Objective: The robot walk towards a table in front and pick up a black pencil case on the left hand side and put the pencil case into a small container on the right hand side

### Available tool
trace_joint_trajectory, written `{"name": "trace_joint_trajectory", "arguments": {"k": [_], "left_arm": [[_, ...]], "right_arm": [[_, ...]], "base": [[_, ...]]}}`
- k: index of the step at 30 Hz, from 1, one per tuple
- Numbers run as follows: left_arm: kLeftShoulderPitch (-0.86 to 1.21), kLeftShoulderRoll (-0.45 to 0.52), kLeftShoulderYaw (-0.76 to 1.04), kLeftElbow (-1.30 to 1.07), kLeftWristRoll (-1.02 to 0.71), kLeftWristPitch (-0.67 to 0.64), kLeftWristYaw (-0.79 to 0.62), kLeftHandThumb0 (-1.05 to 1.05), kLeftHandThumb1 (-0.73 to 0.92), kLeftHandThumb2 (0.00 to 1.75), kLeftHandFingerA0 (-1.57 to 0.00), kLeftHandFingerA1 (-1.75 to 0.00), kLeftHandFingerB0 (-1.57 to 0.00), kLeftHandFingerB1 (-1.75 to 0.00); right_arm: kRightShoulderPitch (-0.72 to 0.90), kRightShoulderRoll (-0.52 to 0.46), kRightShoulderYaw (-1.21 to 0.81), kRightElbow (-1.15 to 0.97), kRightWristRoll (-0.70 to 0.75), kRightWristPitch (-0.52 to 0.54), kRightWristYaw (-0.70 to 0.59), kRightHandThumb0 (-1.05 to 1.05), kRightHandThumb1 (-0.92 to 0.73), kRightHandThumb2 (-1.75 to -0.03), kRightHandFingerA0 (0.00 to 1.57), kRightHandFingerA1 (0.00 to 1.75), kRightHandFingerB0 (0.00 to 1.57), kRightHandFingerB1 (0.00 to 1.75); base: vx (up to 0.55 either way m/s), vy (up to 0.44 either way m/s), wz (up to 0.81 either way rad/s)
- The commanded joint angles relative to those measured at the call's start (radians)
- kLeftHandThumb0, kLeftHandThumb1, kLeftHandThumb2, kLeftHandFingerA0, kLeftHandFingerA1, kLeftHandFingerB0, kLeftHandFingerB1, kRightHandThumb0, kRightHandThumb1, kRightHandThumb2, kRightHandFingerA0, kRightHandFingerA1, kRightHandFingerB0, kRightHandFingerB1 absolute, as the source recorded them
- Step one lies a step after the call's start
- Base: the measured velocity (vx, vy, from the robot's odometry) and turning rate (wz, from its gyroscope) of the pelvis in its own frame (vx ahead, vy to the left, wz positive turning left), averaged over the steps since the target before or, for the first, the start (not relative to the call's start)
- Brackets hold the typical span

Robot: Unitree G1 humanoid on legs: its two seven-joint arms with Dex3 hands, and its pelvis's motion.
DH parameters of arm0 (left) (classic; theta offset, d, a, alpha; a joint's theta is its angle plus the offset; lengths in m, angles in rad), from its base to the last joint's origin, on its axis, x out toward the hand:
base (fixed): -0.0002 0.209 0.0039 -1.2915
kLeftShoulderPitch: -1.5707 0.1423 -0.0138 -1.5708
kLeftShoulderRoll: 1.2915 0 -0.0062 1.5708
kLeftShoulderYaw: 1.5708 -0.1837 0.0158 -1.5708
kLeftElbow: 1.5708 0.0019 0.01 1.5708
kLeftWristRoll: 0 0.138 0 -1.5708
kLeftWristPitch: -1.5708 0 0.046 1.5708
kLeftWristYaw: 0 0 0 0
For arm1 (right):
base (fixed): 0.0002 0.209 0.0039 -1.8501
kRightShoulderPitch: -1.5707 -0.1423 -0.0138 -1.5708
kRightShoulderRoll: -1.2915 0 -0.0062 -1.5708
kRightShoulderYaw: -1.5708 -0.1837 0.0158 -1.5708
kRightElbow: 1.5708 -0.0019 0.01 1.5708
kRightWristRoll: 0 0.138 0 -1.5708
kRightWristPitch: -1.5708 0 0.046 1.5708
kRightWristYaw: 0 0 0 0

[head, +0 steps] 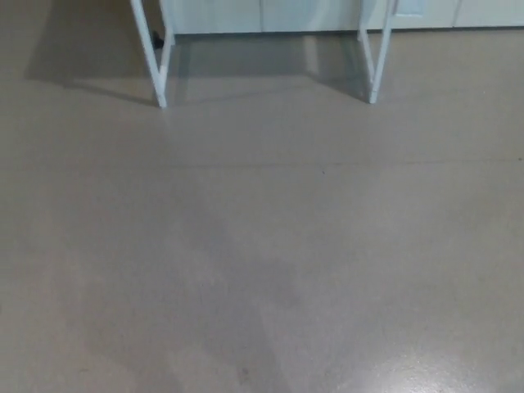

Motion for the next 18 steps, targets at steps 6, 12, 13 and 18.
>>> {"name": "trace_joint_trajectory", "arguments": {"k": [6, 12, 13, 18], "left_arm": [[0.015, 0.024, -0.019, -0.06, -0.015, -0.051, -0.018, -0.15, 0.47, 0.53, -0.49, -0.4, -0.35, -0.33], [0.0, -0.023, -0.068, -0.113, 0.001, -0.066, 0.017, -0.09, 0.49, 0.54, -0.46, -0.39, -0.34, -0.33], [0.009, -0.031, -0.081, -0.141, 0.0, -0.066, 0.003, -0.09, 0.51, 0.54, -0.43, -0.38, -0.34, -0.32], [0.022, -0.057, -0.131, -0.239, 0.024, -0.033, 0.039, -0.14, 0.51, 0.55, -0.44, -0.37, -0.36, -0.33]], "right_arm": [[0.041, -0.012, 0.117, 0.05, -0.107, -0.038, -0.221, -0.67, -0.92, -0.84, 0.0, 0.0, 0.0, 0.0], [0.041, -0.008, 0.141, 0.051, -0.112, -0.029, -0.246, -0.67, -0.92, -0.85, 0.0, 0.0, 0.0, 0.0], [0.037, -0.008, 0.151, 0.051, -0.12, -0.034, -0.247, -0.68, -0.92, -0.87, 0.0, 0.0, 0.0, 0.0], [0.011, -0.02, 0.143, 0.052, -0.108, -0.049, -0.259, -0.66, -0.92, -0.87, 0.0, 0.0, 0.0, 0.0]], "base": [[0.11, 0.244, -0.14], [0.17, 0.231, -0.08], [0.25, 0.126, 0.15], [0.27, 0.046, 0.12]]}}
